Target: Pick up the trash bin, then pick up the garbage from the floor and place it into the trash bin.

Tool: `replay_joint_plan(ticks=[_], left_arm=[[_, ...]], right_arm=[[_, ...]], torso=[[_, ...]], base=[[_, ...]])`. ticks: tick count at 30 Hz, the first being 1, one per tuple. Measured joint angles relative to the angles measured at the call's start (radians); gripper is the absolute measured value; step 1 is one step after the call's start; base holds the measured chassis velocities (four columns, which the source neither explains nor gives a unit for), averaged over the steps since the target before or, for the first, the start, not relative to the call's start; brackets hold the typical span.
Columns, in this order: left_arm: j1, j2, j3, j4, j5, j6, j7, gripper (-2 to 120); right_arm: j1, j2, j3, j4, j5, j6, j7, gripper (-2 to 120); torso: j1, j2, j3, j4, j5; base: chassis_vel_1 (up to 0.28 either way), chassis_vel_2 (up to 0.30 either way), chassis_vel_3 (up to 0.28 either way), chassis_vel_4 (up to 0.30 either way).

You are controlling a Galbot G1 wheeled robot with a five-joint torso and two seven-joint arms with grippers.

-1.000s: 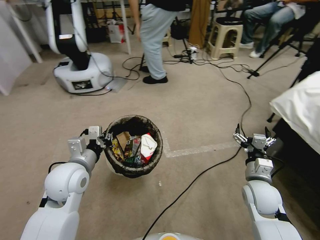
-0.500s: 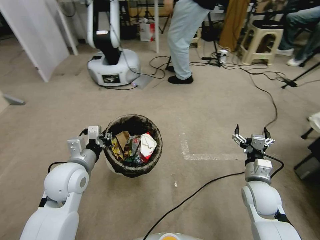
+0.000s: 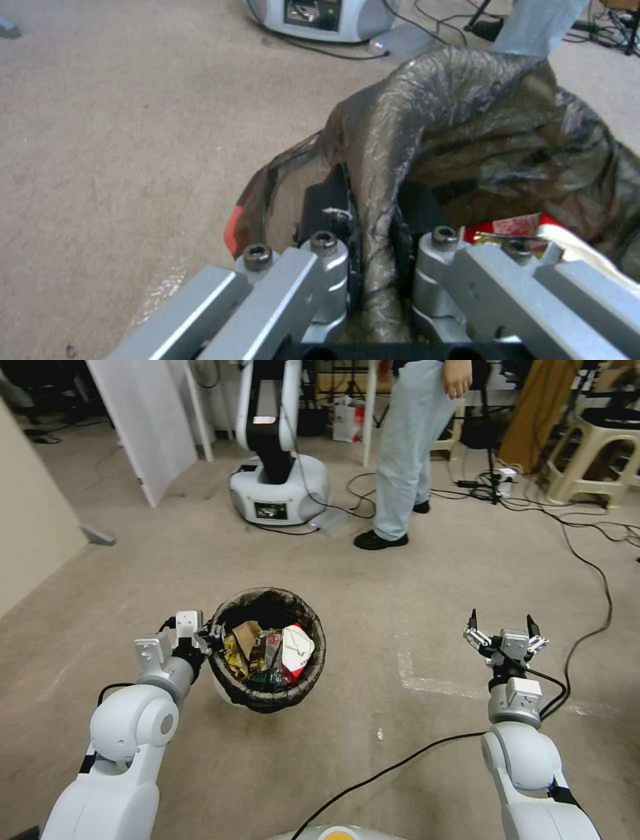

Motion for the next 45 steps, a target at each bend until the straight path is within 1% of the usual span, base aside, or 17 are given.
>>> replay_joint_plan(ticks=[3, 5, 6, 7, 10, 11, 13, 23, 26, 27, 29, 30, 33, 34, 36, 41, 45], left_arm=[[-0.001, 0.001, -0.002, -0.005, -0.025, 0.009, -0.015, 5], [-0.003, 0.003, -0.003, -0.014, -0.047, 0.022, -0.037, 5], [-0.006, 0.003, -0.003, -0.019, -0.074, 0.031, -0.073, 5], [-0.006, 0.003, -0.003, -0.019, -0.074, 0.031, -0.073, 5], [-0.017, 0.008, -0.003, -0.034, -0.221, 0.035, -0.215, 5], [-0.017, 0.008, -0.003, -0.034, -0.221, 0.035, -0.215, 5], [-0.024, 0.012, -0.003, -0.024, -0.269, 0.036, -0.258, 5], [-0.031, 0.005, 0.006, 0.027, -0.387, 0.036, -0.331, 5], [-0.046, 0.002, 0.006, 0.061, -0.463, 0.036, -0.384, 5], [-0.046, 0.002, 0.006, 0.061, -0.463, 0.036, -0.384, 5], [-0.057, 0.004, 0.005, 0.085, -0.53, 0.037, -0.428, 5], [-0.057, 0.004, 0.005, 0.085, -0.53, 0.037, -0.428, 5], [-0.067, 0.003, 0.005, 0.119, -0.597, 0.037, -0.488, 5], [-0.067, 0.003, 0.005, 0.119, -0.597, 0.037, -0.488, 5], [-0.075, 0.0, 0.007, 0.16, -0.636, 0.037, -0.527, 5], [-0.078, -0.006, 0.004, 0.198, -0.692, 0.037, -0.542, 5], [-0.078, -0.007, 0.002, 0.214, -0.706, 0.038, -0.54, 5]], right_arm=[[0.001, 0.0, 0.0, -0.001, -0.003, 0.0, 0.0, 100], [0.001, 0.0, 0.0, -0.002, -0.004, 0.0, 0.0, 100], [0.001, 0.002, 0.0, -0.002, -0.005, 0.001, 0.0, 100], [0.001, 0.002, 0.0, -0.002, -0.005, 0.001, 0.0, 100], [0.0, 0.005, -0.001, -0.007, -0.009, 0.003, 0.001, 100], [0.0, 0.005, -0.001, -0.007, -0.009, 0.003, 0.001, 100], [0.0, 0.006, -0.001, -0.009, -0.011, 0.005, 0.001, 100], [0.0, 0.006, -0.003, -0.01, -0.011, 0.005, 0.002, 100], [0.0, 0.007, -0.004, -0.011, -0.012, 0.006, 0.002, 100], [0.0, 0.007, -0.004, -0.011, -0.012, 0.006, 0.002, 100], [0.0, 0.007, -0.004, -0.013, -0.012, 0.006, 0.002, 100], [0.0, 0.007, -0.004, -0.013, -0.012, 0.006, 0.002, 100], [0.0, 0.008, -0.004, -0.014, -0.012, 0.008, 0.003, 100], [0.0, 0.008, -0.004, -0.014, -0.012, 0.008, 0.003, 100], [0.0, 0.009, -0.003, -0.014, -0.013, 0.009, 0.003, 100], [-0.002, 0.008, -0.003, -0.014, -0.013, 0.009, 0.003, 100], [-0.002, 0.007, -0.003, -0.014, -0.013, 0.009, 0.003, 100]], torso=[[0.0, 0.0, 0.0, -0.0003, 0.0], [0.0, 0.0, 0.0, -0.0003, 0.0], [0.0, 0.0, 0.0, -0.0002, 0.0], [0.0, 0.0, 0.0, -0.0002, 0.0], [0.0, 0.0, 0.0, 0.0001, 0.0002], [0.0, 0.0, 0.0, 0.0001, 0.0002], [0.0, 0.0, 0.0, -0.0001, 0.0001], [0.0, 0.0, 0.0, 0.0, 0.0], [0.0, 0.0, 0.0, 0.0, -0.0001], [0.0, 0.0, 0.0, 0.0, -0.0001], [0.0, 0.0, 0.0, 0.0, 0.0001], [0.0, 0.0, 0.0, 0.0, 0.0001], [0.0, 0.0, 0.0, 0.0, -0.0001], [0.0, 0.0, 0.0, 0.0, -0.0001], [0.0, 0.0, 0.0, 0.0, -0.0002], [0.0, 0.0, 0.0, 0.0, 0.0], [0.0, 0.0, 0.0, 0.0, 0.0]], base=[[0.0, 0.0, 0.0, 0.0], [0.0, 0.0, 0.0, 0.0], [0.0, 0.0, 0.0, 0.0], [0.0, 0.0, 0.0, 0.0], [0.0, 0.0, 0.0, 0.0], [0.0, 0.0, 0.0, 0.0], [0.0, 0.0, 0.0, 0.0], [0.0, 0.0, 0.0, 0.0], [0.0, 0.0, 0.0, 0.0], [0.0, 0.0, 0.0, 0.0], [0.0, 0.0, 0.0, 0.0], [0.0, 0.0, 0.0, 0.0], [0.0, 0.0, 0.0, 0.0], [0.0, 0.0, 0.0, 0.0], [0.0, 0.0, 0.0, 0.0], [0.0, 0.0, 0.0, 0.0], [0.0, 0.0, 0.0, 0.0]])
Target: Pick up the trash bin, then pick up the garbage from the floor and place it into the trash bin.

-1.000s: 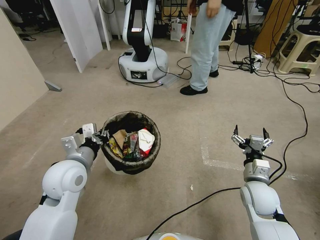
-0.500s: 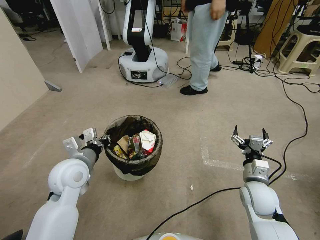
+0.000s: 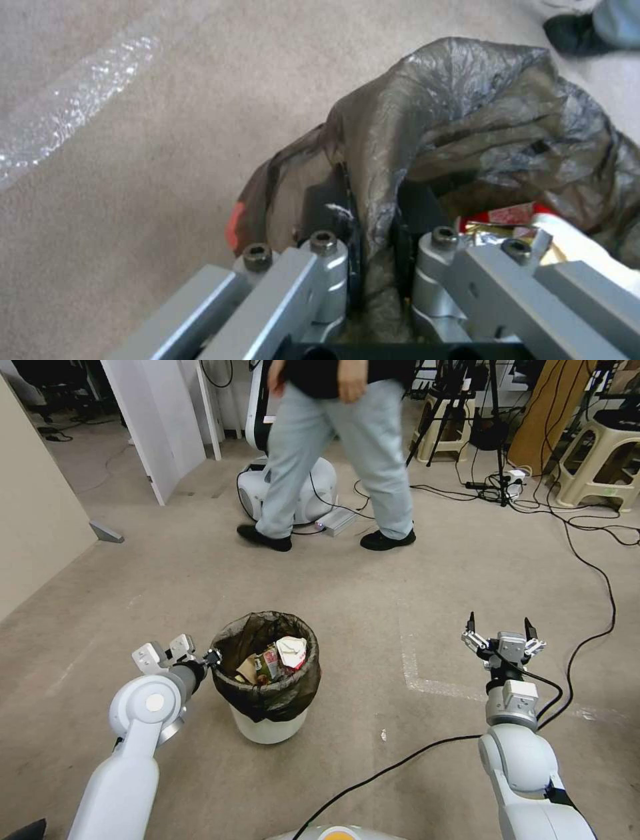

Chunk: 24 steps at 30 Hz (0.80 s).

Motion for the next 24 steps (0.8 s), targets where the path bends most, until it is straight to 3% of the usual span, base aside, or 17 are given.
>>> replay_joint_plan(ticks=[7, 9, 24], left_arm=[[0.013, 0.002, -0.003, 0.018, 0.035, 0.0, 0.061, 6], [0.016, 0.002, -0.003, 0.017, 0.08, 0.0, 0.092, 15], [0.025, 0.009, -0.014, -0.036, 0.117, 0.0, 0.124, 67]], right_arm=[[-0.002, 0.0, 0.0, 0.0, -0.001, 0.0, 0.0, 100], [-0.002, 0.001, -0.001, 0.0, -0.002, 0.0, 0.0, 100], [-0.002, 0.001, -0.002, 0.001, -0.003, 0.0, 0.0, 100]], torso=[[0.0, 0.0, 0.0, 0.0, 0.0], [0.0, 0.0, 0.0, 0.0, 0.0], [0.0, 0.0, 0.0, 0.0, 0.0]], base=[[0.0, 0.0, 0.0, 0.0], [0.0, 0.0, 0.0, 0.0], [0.0, 0.0, 0.0, 0.0]])
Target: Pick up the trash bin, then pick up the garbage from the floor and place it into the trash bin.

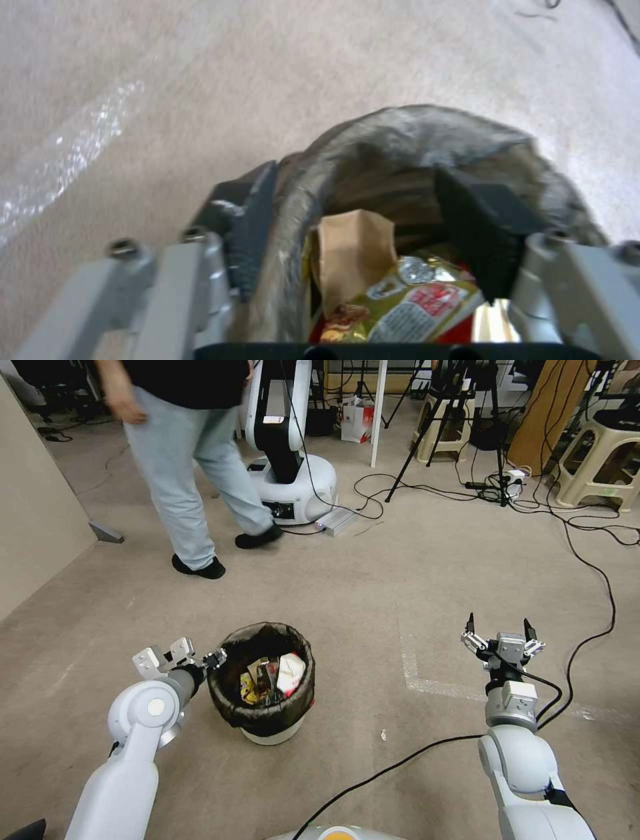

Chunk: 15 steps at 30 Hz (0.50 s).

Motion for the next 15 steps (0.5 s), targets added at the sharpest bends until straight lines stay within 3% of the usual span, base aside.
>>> replay_joint_plan(ticks=[6, 8, 13, 15], left_arm=[[0.005, 0.02, -0.006, -0.11, 0.053, 0.0, 0.024, 88], [0.005, 0.029, 0.0, -0.183, 0.108, 0.0, 0.04, 97], [0.017, 0.04, 0.014, -0.274, 0.235, -0.001, 0.078, 100], [0.038, 0.045, 0.02, -0.308, 0.354, -0.002, 0.117, 100]], right_arm=[[0.005, -0.001, 0.0, 0.0, 0.005, 0.0, 0.003, 100], [0.007, 0.001, -0.001, 0.0, 0.005, 0.006, 0.006, 100], [0.004, 0.004, -0.002, 0.0, 0.008, 0.008, 0.01, 100], [0.003, 0.005, -0.002, 0.0, 0.007, 0.01, 0.012, 100]], torso=[[0.0, 0.0, 0.0, 0.0001, 0.0001], [0.0, 0.0, 0.0, 0.0001, 0.0004], [0.0, 0.0, 0.0, 0.0, 0.0003], [0.0, 0.0, 0.0, 0.0001, 0.0001]], base=[[0.0, 0.0, 0.0, 0.0], [0.0, 0.0, 0.0, 0.0], [0.0, 0.0, 0.0, 0.0], [0.0, 0.0, 0.0, 0.0]])
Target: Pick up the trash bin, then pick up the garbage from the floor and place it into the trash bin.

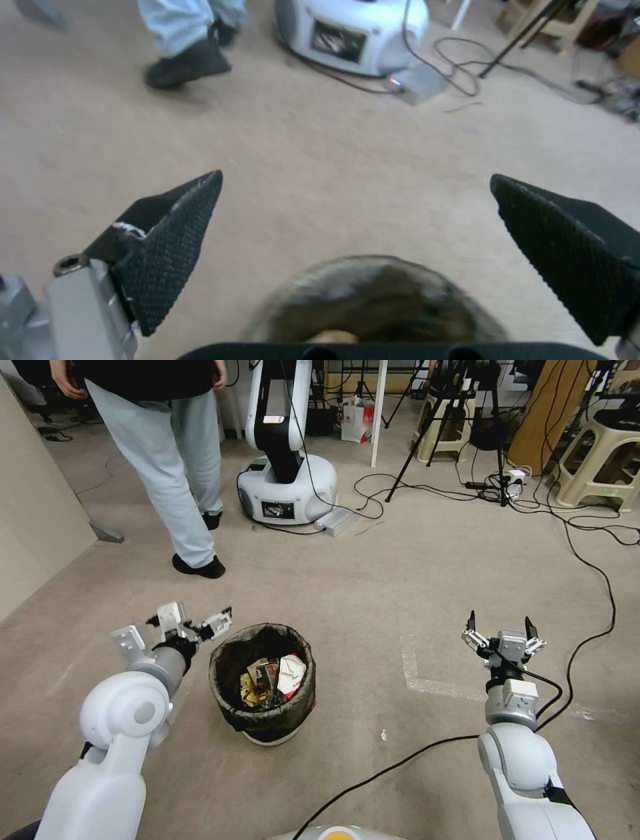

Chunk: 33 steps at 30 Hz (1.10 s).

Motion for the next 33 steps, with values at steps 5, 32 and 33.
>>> replay_joint_plan(ticks=[5, 32, 33], left_arm=[[0.084, 0.004, 0.004, -0.023, 0.332, -0.131, 0.106, 100], [0.217, -0.068, 0.039, 0.222, 0.717, -0.691, 0.177, 100], [0.216, -0.068, 0.039, 0.222, 0.716, -0.69, 0.177, 100]], right_arm=[[-0.006, 0.004, 0.001, 0.0, -0.006, 0.022, 0.0, 100], [-0.032, 0.044, -0.01, 0.003, -0.031, 0.153, -0.008, 100], [-0.032, 0.044, -0.01, 0.003, -0.031, 0.153, -0.008, 100]], torso=[[0.0, 0.0, 0.0, 0.0, 0.0], [0.0, 0.0, 0.0, -0.0001, 0.0], [0.0, 0.0, 0.0, -0.0001, -0.0001]], base=[[0.0, 0.0, 0.0, 0.0], [0.0, 0.0, 0.0, 0.0], [0.0, 0.0, 0.0, 0.0]])
